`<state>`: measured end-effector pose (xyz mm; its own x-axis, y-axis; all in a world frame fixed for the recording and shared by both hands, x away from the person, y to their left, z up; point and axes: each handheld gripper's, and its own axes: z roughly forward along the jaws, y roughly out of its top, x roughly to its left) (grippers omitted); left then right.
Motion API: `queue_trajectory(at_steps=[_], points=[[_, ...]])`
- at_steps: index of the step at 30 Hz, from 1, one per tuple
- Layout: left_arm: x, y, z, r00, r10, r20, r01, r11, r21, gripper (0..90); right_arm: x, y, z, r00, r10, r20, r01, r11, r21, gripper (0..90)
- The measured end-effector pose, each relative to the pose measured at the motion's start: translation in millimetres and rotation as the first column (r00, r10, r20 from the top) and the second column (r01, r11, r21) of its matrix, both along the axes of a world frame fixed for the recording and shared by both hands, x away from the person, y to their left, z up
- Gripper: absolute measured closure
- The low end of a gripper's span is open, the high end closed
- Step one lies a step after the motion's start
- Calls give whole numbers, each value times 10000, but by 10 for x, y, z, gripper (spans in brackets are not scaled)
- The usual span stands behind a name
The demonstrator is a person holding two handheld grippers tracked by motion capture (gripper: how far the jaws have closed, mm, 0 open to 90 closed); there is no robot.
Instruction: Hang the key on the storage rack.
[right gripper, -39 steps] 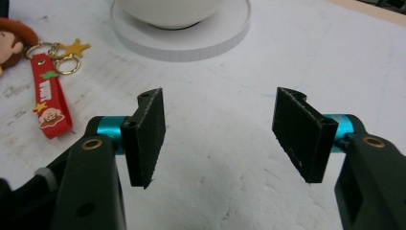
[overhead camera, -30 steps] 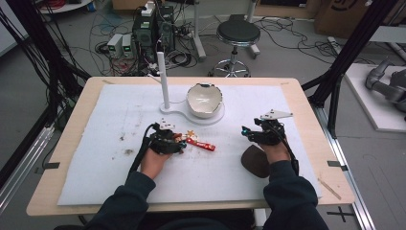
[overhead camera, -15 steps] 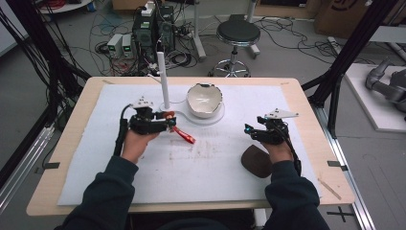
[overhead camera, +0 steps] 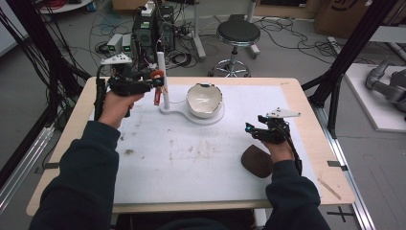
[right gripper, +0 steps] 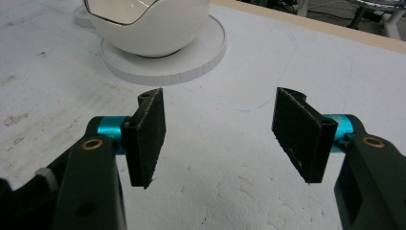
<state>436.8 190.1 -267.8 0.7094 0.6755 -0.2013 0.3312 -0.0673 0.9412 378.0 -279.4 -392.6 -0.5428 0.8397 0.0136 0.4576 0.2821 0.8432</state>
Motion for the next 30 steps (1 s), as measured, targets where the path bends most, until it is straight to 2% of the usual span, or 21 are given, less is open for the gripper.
queue_trajectory(at_steps=[3,7,11,16,20,23,25,27,30], points=[[46,28,87,9999,135,43,-135,9999,-88,444,-1,-4,5,10000,-16,18,16,10000,-7,369],[134,53,106,9997,207,-91,-210,9993,-312,444,4,-3,1,10000,39,8,-39,10000,33,368],[222,60,61,9987,406,-310,-416,9986,-318,443,2,4,0,10000,63,-17,-63,10000,14,368],[269,123,-78,9950,857,-510,-878,9953,-418,442,-2,-3,0,10000,32,-63,-31,10000,79,368],[239,205,-239,9878,1392,-694,-1424,9888,-438,435,0,-5,-6,10000,31,-57,-31,10000,36,368],[173,280,-363,9819,1787,-627,-1819,9820,-506,424,-2,-7,-2,10000,44,-32,-44,10000,-24,368],[111,322,-456,9784,1974,-612,-2004,9785,-478,369,-3,-15,0,10000,21,9,-21,10000,-17,368],[31,363,-546,9766,2089,-513,-2112,9763,-461,359,-2,-20,2,10000,-12,25,12,10000,-12,369],[-113,403,-688,9781,2052,-336,-2064,9779,-345,347,-9,-36,15,10000,-66,22,66,10000,11,368]])
